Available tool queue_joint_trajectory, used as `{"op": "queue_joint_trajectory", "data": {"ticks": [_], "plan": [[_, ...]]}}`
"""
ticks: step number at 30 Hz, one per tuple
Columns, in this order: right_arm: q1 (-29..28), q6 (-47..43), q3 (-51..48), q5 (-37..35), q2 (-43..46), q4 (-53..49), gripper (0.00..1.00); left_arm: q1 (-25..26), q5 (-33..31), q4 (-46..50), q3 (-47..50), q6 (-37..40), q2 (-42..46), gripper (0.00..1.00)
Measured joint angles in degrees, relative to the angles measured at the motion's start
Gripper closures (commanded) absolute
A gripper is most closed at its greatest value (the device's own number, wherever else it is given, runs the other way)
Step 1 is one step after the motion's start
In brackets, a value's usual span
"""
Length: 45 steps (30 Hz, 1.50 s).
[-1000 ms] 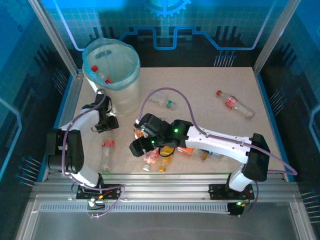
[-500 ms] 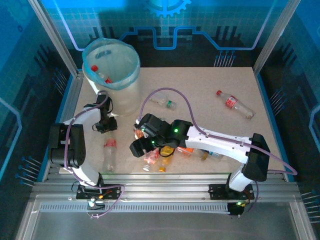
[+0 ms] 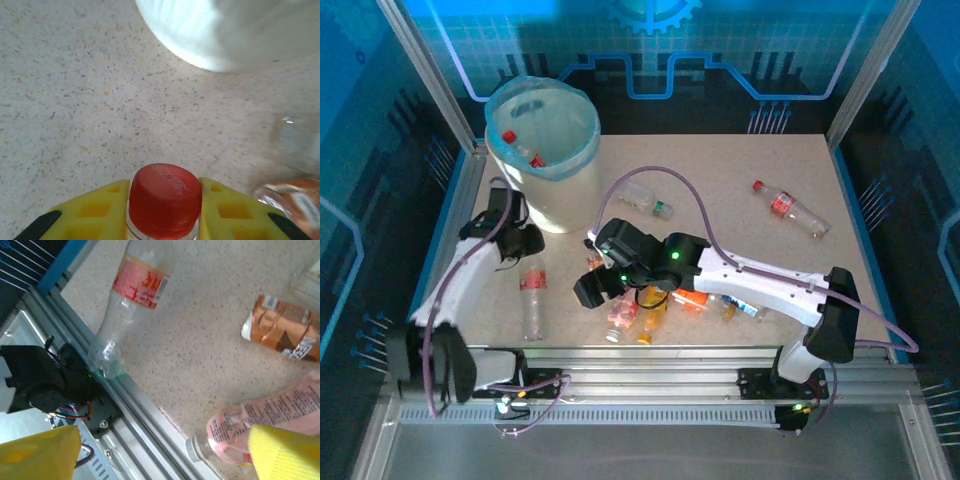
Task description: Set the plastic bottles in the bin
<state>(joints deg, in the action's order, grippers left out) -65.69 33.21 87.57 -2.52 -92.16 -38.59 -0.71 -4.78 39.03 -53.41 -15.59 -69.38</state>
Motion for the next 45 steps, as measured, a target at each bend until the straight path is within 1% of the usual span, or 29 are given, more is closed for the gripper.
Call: {"op": "queue_joint_trajectory", "data": {"ticks": [7,11,13,16,20,24,27,31,35,41,45], "plan": [[-0.04,-3.96,6.82,-0.09,0.0,-1.51,0.12,0.02,6.8,4.09,1.16,-3.85,19.8,1.0],[-0.04,-6.58,9.92,-0.66,0.37,-2.16,0.12,0.24,11.37,5.7,-0.7,-5.07,29.99,1.0],[-0.04,-8.24,11.28,-1.31,1.01,-2.56,0.11,0.35,13.16,6.08,-4.07,-5.33,32.46,1.0],[0.11,-10.4,14.43,-1.92,1.92,-3.43,0.11,0.46,15.23,5.49,-11.23,-5.35,32.68,1.0],[1.6,-12.87,20.96,-1.88,2.64,-3.65,0.1,0.46,16.24,1.97,-22.05,-5.44,28.7,1.0],[6.27,-14.8,29.27,-1.66,1.92,-3.48,0.1,0.46,14.53,-4.44,-31.63,-5.44,21.24,1.0],[10.05,-16.46,38.77,-1.44,-1.9,-3.45,0.09,0.46,12.2,-9.22,-39.52,-5.38,12.92,1.0],[14.16,-18.6,51.34,-0.59,-10.08,-3.28,0.09,0.46,10.86,-16.46,-47.89,-5.31,1.84,1.0],[17.73,-20.57,57.57,0.07,-17.62,-2.19,0.09,0.46,9.51,-24.09,-49.79,-4.37,-5.97,1.0],[21.68,-21.27,59.41,1.53,-26.36,1.11,0.09,0.46,7.96,-35.17,-49.42,0.13,-14.4,1.0],[23.17,-20.61,61.68,3.02,-30.45,2.27,0.09,0.44,8.04,-40.15,-49.42,1.88,-18.86,1.0]]}}
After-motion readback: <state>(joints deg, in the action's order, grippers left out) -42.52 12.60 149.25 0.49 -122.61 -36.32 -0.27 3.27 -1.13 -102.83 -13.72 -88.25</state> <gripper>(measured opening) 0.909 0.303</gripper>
